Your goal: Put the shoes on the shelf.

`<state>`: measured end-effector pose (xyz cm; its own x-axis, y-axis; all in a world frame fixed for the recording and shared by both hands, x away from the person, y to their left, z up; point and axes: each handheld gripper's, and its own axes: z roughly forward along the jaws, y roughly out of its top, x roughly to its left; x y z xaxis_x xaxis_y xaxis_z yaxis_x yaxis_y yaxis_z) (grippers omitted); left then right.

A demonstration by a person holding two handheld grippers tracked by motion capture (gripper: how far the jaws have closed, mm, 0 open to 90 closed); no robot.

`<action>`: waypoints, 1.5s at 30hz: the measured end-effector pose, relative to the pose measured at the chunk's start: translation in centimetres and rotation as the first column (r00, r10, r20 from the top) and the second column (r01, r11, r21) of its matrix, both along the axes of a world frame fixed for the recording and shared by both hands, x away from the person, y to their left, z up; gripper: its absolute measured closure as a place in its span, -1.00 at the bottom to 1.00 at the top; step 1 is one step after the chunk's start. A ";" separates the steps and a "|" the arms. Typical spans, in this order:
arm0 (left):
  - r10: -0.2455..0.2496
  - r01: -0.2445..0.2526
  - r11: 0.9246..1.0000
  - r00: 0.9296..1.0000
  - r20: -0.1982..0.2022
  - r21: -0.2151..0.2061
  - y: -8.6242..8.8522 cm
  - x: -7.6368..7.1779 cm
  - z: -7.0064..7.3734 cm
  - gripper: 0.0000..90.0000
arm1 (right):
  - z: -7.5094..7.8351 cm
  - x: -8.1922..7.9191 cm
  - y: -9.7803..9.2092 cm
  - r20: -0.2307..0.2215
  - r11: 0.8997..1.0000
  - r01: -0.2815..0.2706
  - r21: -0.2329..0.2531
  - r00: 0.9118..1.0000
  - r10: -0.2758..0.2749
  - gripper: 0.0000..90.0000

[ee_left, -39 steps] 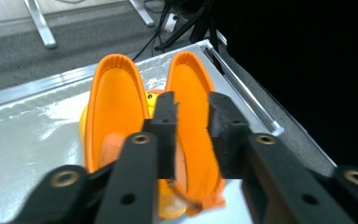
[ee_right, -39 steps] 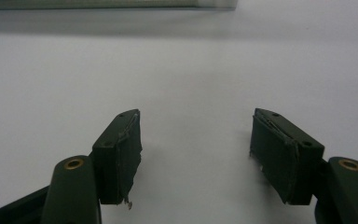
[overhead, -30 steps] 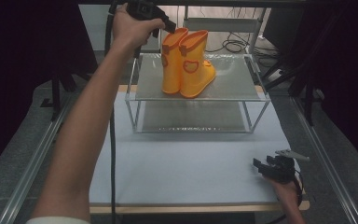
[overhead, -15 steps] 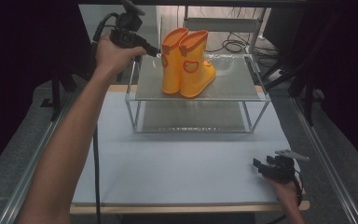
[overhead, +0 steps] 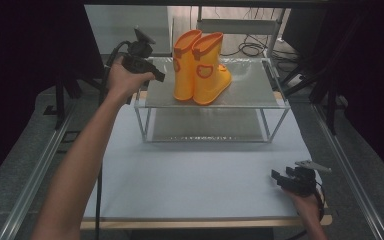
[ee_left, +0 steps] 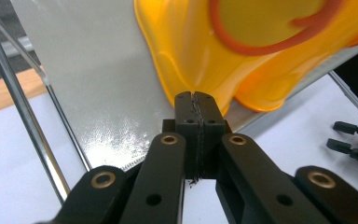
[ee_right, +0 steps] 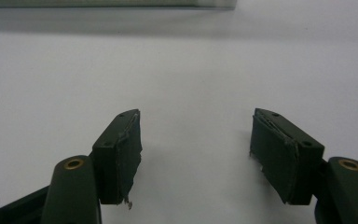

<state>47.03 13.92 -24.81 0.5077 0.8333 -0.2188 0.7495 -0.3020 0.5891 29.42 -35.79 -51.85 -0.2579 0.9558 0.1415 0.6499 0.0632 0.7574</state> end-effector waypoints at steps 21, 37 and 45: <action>0.063 -0.065 0.998 0.997 -0.046 -0.026 -1.4 4.1 -7.2 1.00 | 0.0 0.0 0.0 0.001 1.000 0.000 0.004 1.000 0.000 -0.26; 0.045 -0.048 0.997 0.998 -0.044 -0.066 -2.1 3.9 -7.4 1.00 | 0.0 0.0 0.0 0.004 1.000 -0.001 -0.002 1.000 0.001 -0.25; 0.036 -0.037 0.997 0.999 -0.020 -0.070 -2.5 3.0 -6.8 1.00 | 0.0 0.0 0.1 0.002 1.000 -0.002 -0.011 1.000 0.002 -0.25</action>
